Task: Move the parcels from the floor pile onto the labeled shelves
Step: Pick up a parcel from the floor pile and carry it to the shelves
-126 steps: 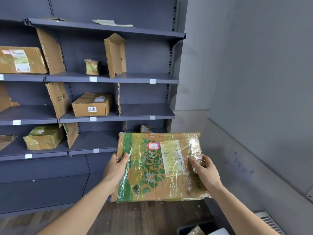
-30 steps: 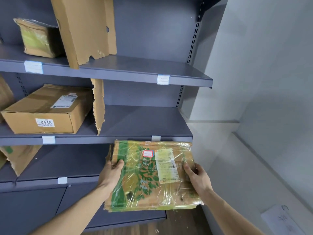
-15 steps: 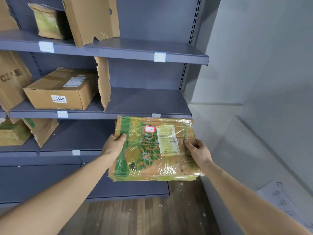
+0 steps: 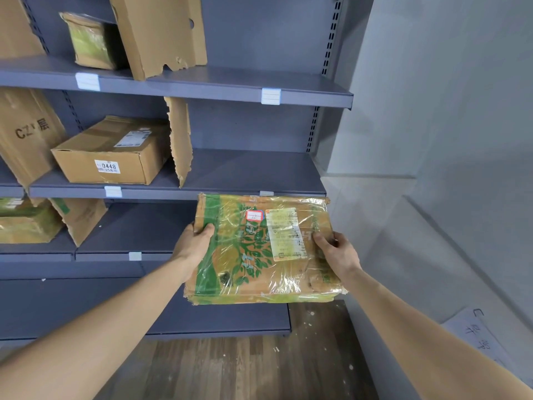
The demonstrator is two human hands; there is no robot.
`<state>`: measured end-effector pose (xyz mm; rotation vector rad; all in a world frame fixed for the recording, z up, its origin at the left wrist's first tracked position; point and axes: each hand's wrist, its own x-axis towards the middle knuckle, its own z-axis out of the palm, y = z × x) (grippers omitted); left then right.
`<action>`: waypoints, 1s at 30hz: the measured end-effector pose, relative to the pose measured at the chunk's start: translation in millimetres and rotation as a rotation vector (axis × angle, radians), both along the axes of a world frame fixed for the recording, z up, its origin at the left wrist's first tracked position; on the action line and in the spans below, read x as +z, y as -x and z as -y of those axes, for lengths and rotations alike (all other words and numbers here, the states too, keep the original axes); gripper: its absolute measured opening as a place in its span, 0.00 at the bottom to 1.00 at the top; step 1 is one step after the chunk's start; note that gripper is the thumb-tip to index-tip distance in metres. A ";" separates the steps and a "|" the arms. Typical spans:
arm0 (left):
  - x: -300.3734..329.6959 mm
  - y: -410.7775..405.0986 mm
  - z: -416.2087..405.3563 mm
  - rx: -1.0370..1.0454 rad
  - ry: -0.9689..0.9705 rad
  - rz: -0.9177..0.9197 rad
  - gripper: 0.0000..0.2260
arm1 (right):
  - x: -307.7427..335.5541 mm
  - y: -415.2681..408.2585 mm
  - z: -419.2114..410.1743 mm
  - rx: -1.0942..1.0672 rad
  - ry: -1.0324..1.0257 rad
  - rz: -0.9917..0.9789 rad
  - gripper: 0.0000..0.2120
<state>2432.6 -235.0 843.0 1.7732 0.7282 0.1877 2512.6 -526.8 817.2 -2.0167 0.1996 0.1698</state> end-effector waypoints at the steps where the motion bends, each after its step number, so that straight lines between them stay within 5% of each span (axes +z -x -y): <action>1: -1.5 0.4 -0.3 0.002 0.001 -0.004 0.15 | -0.5 0.0 -0.1 0.003 0.003 -0.002 0.30; 19: -9.0 -0.7 1.0 0.002 0.002 -0.055 0.17 | -11.3 -2.1 -3.3 -0.001 0.040 -0.019 0.32; 30: 71.7 -101.1 -34.3 -0.012 -0.036 0.134 0.14 | 95.5 -90.2 -25.3 -0.031 0.048 0.257 0.30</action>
